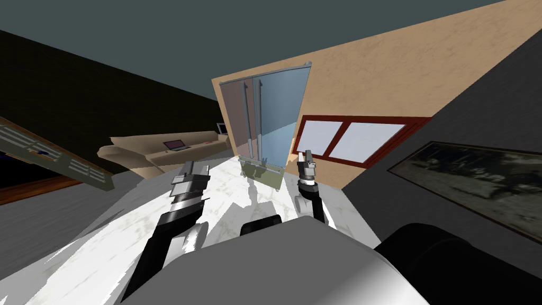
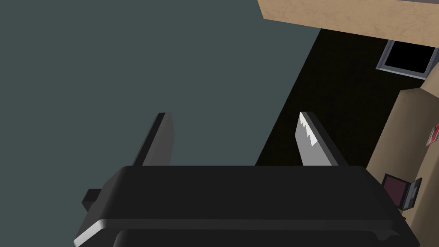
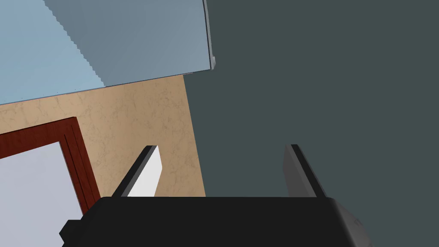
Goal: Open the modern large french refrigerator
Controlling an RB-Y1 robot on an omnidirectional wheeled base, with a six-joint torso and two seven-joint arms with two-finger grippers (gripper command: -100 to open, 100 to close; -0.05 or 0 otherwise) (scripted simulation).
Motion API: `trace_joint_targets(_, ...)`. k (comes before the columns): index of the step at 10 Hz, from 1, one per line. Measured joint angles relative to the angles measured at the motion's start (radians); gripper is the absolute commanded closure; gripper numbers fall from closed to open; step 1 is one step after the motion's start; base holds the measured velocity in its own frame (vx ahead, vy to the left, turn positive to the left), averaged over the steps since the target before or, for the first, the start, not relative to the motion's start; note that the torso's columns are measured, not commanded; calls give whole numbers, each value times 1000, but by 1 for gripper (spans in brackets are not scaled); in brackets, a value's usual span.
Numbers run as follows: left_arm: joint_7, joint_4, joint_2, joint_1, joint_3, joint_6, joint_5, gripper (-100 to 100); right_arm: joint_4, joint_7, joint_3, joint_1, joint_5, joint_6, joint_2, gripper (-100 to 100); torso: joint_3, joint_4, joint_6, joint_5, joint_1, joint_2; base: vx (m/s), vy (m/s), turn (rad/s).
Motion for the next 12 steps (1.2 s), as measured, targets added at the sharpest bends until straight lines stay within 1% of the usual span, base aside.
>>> trace_joint_targets(1, 0, 0, 0, 0, 0, 0, 0, 0, 0, 0, 0, 0, 0, 0, 0, 0, -82, 41, 0, 0, 0, 40, 0, 0, 0)
trace_joint_targets(2, 0, 0, 0, 0, 0, 0, 0, 0, 0, 0, 0, 0, 0, 0, 0, 0, -209, 105, 0, 0, 0, 104, 0, 0, 0)
trace_joint_targets(9, 0, 0, 0, 0, 0, 0, 0, 0, 0, 0, 0, 0, 0, 0, 0, 0, -1234, 617, 0, 0, 0, 618, 0, 0, 0)
trace_joint_targets(10, 0, 0, 0, 0, 0, 0, 0, 0, 0, 0, 0, 0, 0, 0, 0, -100, -1382, 691, 0, 0, 0, 691, 36, 12, -42)
trace_joint_targets(11, 0, 0, 0, 0, 0, 0, 0, 0, 7, 6, -3, -5, 3, 0, -25, -100, -1452, 724, 0, 0, 0, 724, 72, 26, -70)
trace_joint_targets(12, 0, 0, 0, 0, 0, 0, 0, 0, 15, 16, -7, -6, 7, -4, -56, -100, -1472, 733, 0, 0, 1, 731, 100, 33, -86)
